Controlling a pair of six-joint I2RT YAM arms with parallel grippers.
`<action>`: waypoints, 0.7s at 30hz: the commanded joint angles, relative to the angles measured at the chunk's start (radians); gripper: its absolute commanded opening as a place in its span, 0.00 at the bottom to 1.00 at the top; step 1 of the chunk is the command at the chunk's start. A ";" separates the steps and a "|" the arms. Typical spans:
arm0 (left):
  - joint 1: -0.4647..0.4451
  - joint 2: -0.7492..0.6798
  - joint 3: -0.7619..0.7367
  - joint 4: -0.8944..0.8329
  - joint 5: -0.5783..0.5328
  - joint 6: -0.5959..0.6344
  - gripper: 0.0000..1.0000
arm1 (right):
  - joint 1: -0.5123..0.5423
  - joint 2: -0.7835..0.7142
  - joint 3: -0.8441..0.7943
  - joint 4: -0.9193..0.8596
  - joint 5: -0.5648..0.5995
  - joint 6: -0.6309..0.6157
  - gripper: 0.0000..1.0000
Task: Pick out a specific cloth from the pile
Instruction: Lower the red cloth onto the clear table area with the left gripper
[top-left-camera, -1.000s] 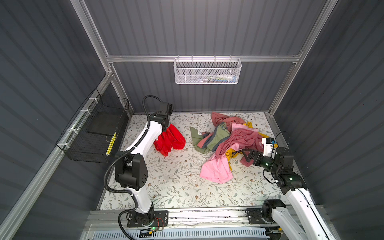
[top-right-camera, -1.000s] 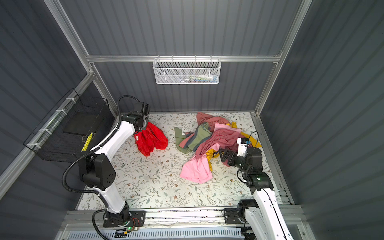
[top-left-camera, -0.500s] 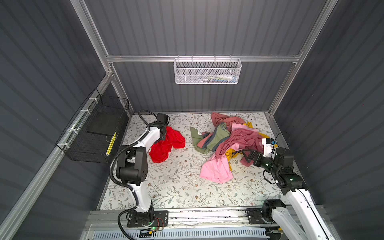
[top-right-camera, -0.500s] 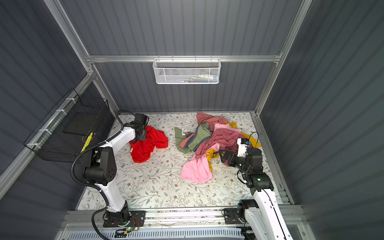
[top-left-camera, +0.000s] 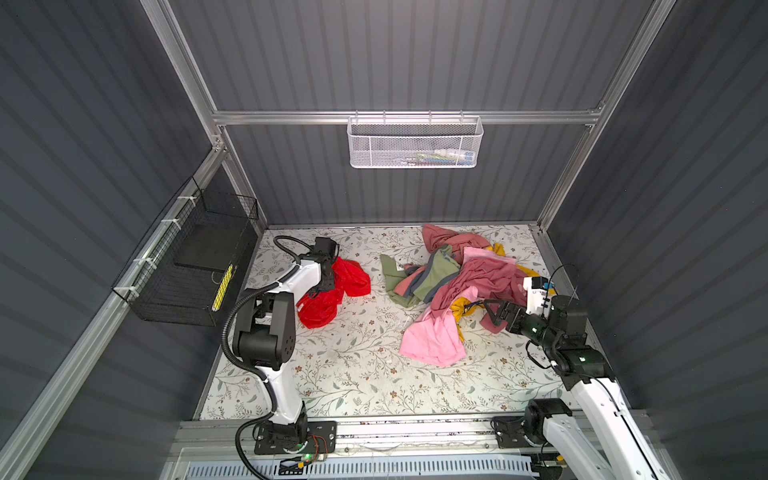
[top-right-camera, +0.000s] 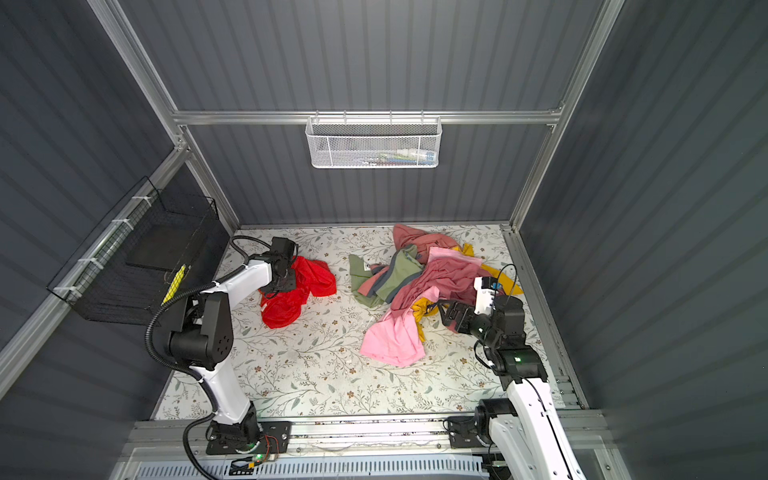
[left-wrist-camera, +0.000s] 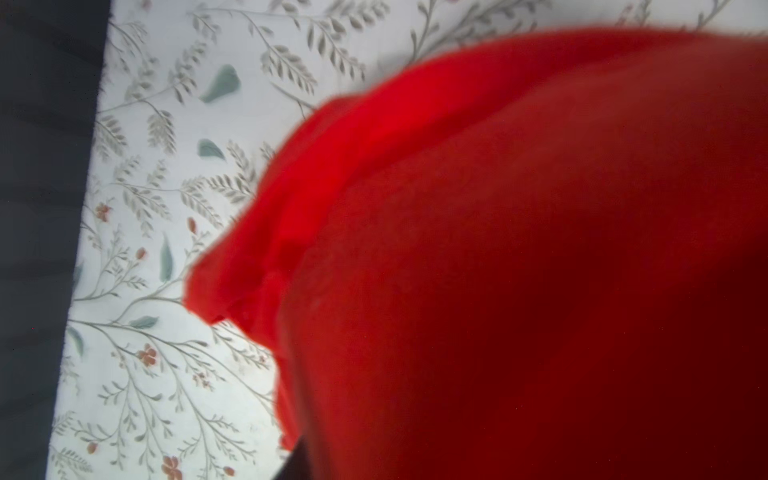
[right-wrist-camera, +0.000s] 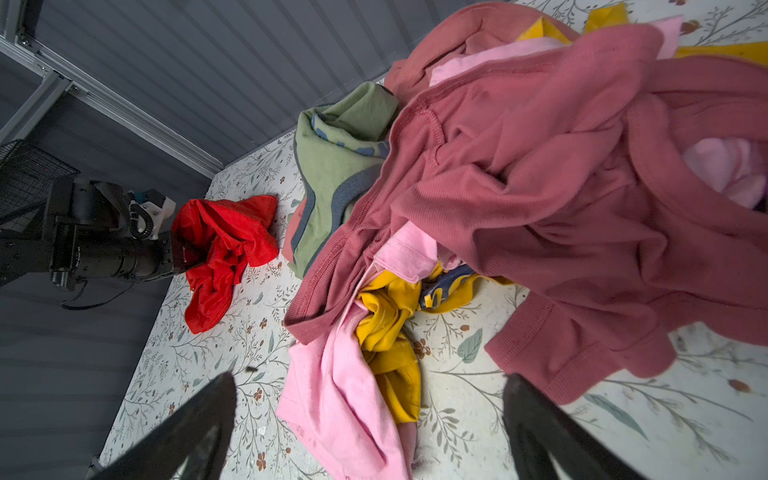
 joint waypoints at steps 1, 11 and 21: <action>0.002 -0.007 -0.012 -0.010 0.005 -0.045 0.61 | -0.003 -0.010 -0.008 -0.004 0.007 -0.010 0.99; -0.011 -0.188 -0.076 -0.013 -0.068 -0.010 0.86 | -0.003 -0.006 -0.009 0.000 0.013 -0.025 0.99; -0.224 -0.189 -0.037 -0.008 -0.095 0.084 1.00 | -0.002 0.022 0.007 0.004 0.010 -0.030 0.99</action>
